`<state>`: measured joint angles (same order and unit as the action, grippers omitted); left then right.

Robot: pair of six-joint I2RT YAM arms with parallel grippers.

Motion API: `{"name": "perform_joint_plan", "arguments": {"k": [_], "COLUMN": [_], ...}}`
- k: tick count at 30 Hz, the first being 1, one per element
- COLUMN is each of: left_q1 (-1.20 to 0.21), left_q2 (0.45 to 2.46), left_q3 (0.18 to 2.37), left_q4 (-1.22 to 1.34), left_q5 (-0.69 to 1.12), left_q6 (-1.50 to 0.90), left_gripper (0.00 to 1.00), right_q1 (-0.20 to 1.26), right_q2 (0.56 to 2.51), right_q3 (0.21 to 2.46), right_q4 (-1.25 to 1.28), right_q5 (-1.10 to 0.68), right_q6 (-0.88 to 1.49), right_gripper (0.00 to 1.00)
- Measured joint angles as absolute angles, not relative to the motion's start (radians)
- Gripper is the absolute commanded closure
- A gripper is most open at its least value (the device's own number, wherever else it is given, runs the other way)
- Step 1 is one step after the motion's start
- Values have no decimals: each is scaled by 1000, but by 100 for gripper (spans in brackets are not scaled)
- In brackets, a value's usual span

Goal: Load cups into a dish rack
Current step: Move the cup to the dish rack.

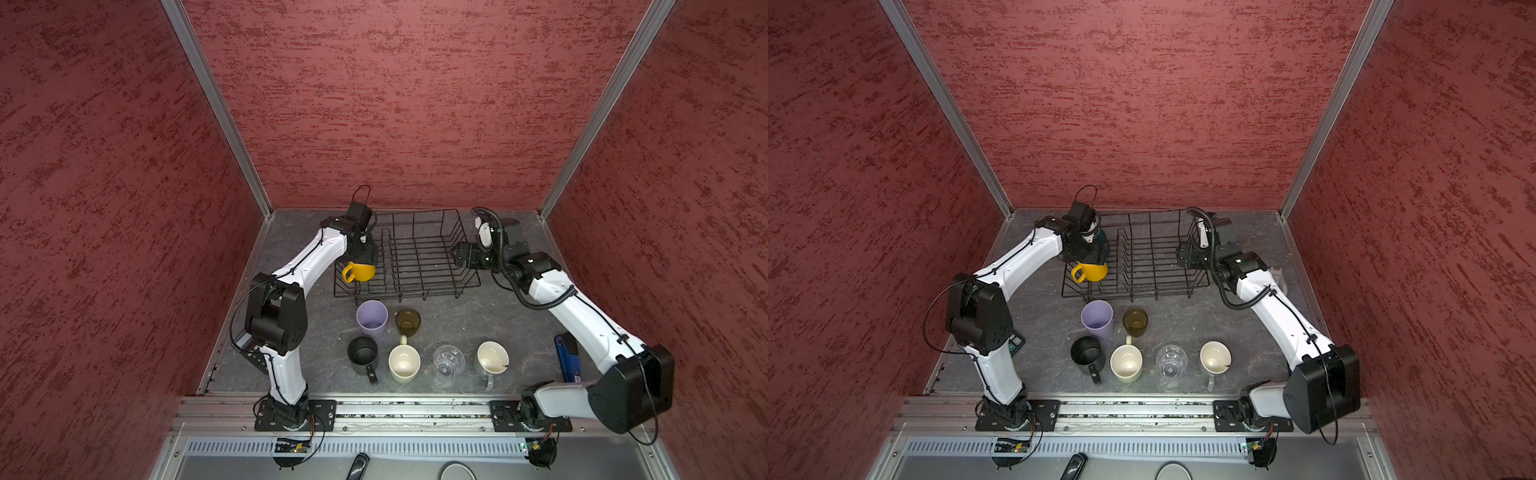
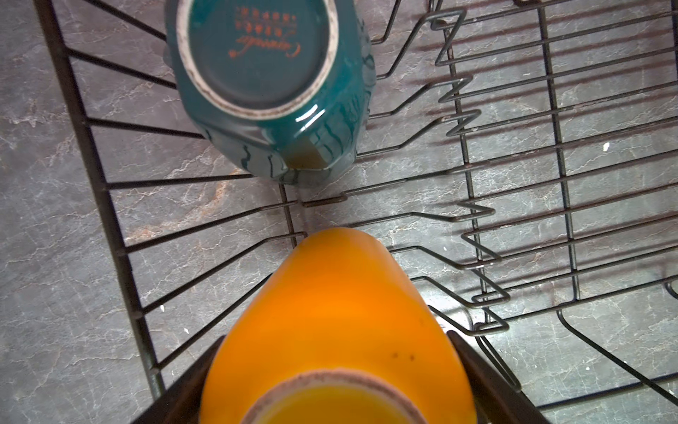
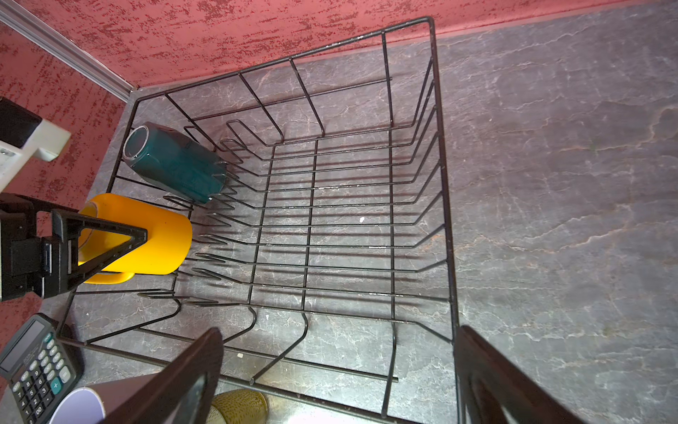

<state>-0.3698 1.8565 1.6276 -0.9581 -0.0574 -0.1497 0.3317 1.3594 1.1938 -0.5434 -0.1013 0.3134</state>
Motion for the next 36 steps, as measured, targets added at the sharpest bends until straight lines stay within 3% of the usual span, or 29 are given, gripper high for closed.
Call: {"name": "perform_joint_plan", "arguments": {"k": [9,36], "left_q1": [-371,-404], "left_q2": [1843,1835], "left_q3": [1623,1643], "left_q4": [-960,-1011], "left_q5": [-50,-73], "left_q6": [-149,-111], "left_gripper": [31,32], "right_q1": [332,332], "right_q2": [1359,1360], "right_q3": [1194,1194], "right_q4": [-543,-543], "right_q5": [-101,-102], "right_q6": [313,313], "right_gripper": [1,1]}}
